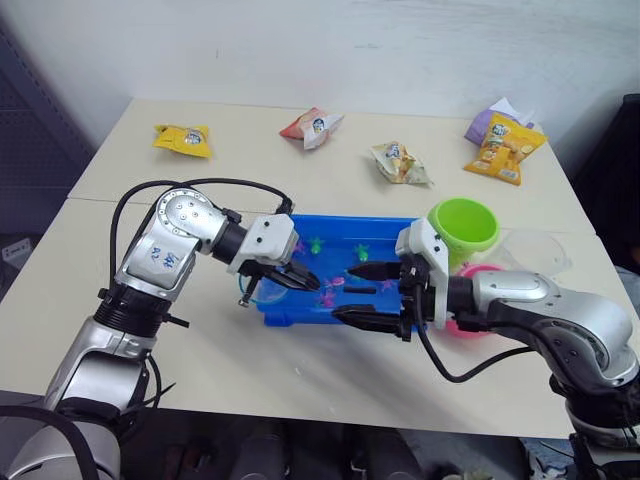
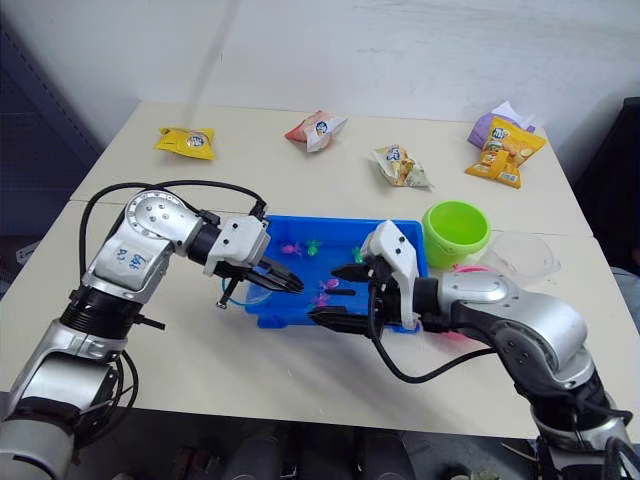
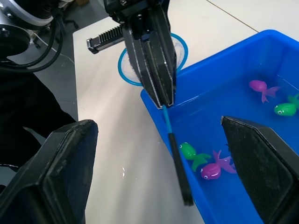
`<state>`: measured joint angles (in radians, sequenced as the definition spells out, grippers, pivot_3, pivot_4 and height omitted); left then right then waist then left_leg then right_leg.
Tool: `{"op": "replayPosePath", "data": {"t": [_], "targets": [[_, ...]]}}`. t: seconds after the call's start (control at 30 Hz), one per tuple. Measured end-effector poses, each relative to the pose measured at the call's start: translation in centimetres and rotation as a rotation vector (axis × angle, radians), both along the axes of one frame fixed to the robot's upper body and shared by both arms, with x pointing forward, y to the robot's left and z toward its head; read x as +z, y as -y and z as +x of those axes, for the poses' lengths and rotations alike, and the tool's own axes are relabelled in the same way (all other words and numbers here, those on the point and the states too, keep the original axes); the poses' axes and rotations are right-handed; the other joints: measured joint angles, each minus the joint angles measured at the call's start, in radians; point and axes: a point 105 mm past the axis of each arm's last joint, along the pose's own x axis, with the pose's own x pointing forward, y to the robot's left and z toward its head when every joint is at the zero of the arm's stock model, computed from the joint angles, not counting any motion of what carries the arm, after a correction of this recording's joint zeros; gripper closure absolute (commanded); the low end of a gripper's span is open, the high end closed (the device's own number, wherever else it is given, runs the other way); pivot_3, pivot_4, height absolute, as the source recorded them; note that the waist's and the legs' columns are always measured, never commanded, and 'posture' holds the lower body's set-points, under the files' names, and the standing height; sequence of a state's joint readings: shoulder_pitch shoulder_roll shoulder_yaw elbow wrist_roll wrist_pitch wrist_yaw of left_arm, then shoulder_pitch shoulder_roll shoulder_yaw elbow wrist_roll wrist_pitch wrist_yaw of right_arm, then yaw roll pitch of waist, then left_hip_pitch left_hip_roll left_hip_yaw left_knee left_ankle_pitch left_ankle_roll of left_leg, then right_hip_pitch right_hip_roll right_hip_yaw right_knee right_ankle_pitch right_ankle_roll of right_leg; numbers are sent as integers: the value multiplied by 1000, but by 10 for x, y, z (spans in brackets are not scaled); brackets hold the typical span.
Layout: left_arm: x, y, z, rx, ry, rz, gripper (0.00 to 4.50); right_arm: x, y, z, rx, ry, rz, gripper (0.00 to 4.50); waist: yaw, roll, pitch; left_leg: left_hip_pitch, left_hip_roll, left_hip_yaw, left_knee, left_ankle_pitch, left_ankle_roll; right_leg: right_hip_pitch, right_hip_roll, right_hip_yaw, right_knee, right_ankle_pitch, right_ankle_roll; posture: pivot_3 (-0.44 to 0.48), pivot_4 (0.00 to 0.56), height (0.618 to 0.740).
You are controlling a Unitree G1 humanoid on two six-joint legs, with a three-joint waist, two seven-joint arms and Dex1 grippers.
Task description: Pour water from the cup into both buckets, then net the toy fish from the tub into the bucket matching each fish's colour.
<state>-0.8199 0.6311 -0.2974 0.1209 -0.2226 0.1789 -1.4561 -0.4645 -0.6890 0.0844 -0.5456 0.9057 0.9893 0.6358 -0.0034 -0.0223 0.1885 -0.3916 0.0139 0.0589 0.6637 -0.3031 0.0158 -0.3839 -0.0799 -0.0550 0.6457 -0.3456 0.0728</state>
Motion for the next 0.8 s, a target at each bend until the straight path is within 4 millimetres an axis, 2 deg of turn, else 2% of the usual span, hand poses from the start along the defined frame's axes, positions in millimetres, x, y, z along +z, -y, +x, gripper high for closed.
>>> {"op": "replayPosePath", "data": {"t": [0.3, 0.4, 0.43, 0.53, 0.67, 0.8], "targets": [[-1, 6, 0, 4, -22, -18, 4453, -4, -5, 6, -7, -19, -1, 0, -1, 0, 0, 0, 0, 0, 0, 0, 0, 0, 0, 0, 1, 0, 0, 0, 150, 738], [-1, 6, 1, 9, -24, -21, 4500, -7, -5, 7, -12, -26, -9, 815, 0, 0, 0, 0, 0, 0, 0, 0, 0, 0, 0, 0, 2, 0, 0, 0, 150, 738], [-1, 7, 1, 9, -24, -22, 4500, -7, -5, 8, -13, -24, -10, 1315, 0, 0, 0, 0, 0, 0, 0, 0, 0, 0, 0, 0, 2, 0, 0, 0, 150, 738], [-1, 7, 1, 13, -23, -26, 4500, -7, -6, 8, -14, -20, -10, 2431, -1, 0, 0, 0, 0, 0, 0, 0, 0, 0, 0, 0, 2, 0, 0, 0, 150, 738], [1, 9, -1, 8, -15, -28, 4500, -8, -7, 9, -15, -14, -9, 4411, -1, 0, 0, 0, 0, 0, 0, 0, 0, 0, 0, 0, 2, 0, 0, 0, 150, 738], [2, 8, -1, 16, -14, -28, 4500, -8, -8, 8, -7, -4, 3, 4471, 0, 0, 0, 0, 0, 0, 0, 0, 0, 0, 0, 0, 2, 0, 0, 0, 150, 738]]}}
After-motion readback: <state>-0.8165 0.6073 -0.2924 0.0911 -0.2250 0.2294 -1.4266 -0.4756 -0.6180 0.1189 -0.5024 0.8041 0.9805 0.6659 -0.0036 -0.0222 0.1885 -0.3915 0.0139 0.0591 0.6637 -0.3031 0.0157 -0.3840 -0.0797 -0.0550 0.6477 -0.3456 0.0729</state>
